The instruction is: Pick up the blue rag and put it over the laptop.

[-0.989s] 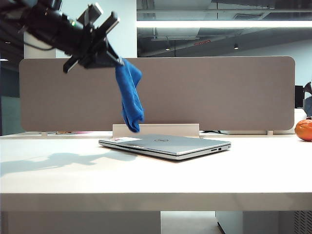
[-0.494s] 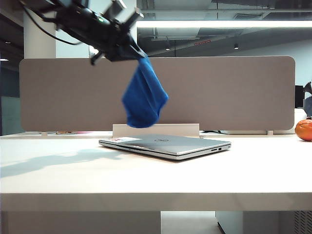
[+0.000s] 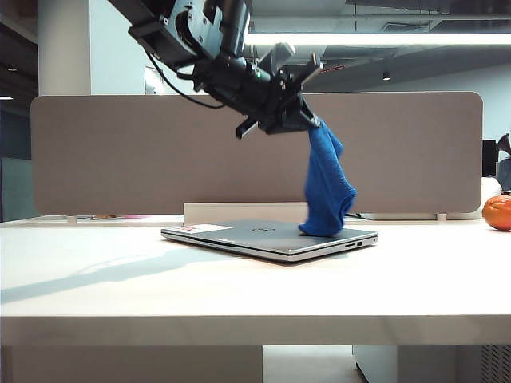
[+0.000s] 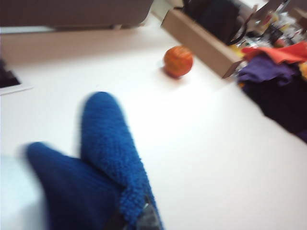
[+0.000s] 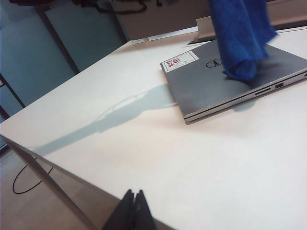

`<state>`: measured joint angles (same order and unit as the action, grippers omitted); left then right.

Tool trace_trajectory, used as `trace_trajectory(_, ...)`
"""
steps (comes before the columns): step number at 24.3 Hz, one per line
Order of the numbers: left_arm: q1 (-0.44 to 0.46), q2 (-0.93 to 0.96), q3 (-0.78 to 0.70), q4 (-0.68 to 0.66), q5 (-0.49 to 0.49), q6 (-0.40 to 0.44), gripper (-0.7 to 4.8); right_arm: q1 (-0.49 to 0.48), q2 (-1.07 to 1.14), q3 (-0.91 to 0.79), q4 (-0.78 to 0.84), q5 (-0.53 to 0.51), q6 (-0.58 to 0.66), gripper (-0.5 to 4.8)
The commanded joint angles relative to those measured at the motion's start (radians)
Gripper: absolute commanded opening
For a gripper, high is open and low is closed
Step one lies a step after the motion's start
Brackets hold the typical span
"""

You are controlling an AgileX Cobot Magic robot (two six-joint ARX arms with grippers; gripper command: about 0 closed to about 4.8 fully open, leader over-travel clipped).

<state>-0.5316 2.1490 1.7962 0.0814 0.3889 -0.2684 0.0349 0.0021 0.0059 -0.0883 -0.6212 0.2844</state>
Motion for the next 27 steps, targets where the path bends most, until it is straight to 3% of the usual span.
trace_trajectory(1, 0.034, 0.01, 0.002, -0.071, -0.089, 0.008, -0.06, 0.001, -0.002, -0.004, 0.01, 0.001, 0.003, -0.05)
trace_trajectory(8, 0.106, 0.023, 0.002, -0.219, -0.195, 0.158, -0.06, 0.001, -0.002, -0.004, 0.01, 0.001, 0.003, -0.05)
trace_trajectory(15, 0.127, 0.064, 0.002, -0.27, -0.288, 0.237, 0.01, 0.001, -0.002, -0.004, 0.008, 0.001, 0.003, -0.05)
trace_trajectory(17, 0.127, 0.067, 0.002, -0.292, -0.301, 0.239, 0.97, 0.001, -0.002, -0.004, 0.008, 0.001, 0.003, -0.05)
trace_trajectory(18, 0.127, 0.067, 0.002, -0.297, -0.309, 0.242, 1.74, 0.001, -0.002, -0.004, 0.008, 0.001, 0.003, -0.05)
trace_trajectory(22, 0.128, 0.066, 0.002, -0.306, -0.32, 0.274, 2.88, 0.001, -0.002, -0.004, 0.008, 0.001, 0.003, -0.05)
trace_trajectory(25, 0.128, 0.057, 0.006, -0.367, -0.394, 0.291, 4.53, 0.001, -0.002, -0.004, 0.008, 0.001, 0.003, -0.05)
trace_trajectory(27, 0.131, 0.035, 0.008, -0.42, -0.414, 0.294, 4.67, 0.001, -0.002, -0.004, 0.008, 0.001, 0.003, -0.05)
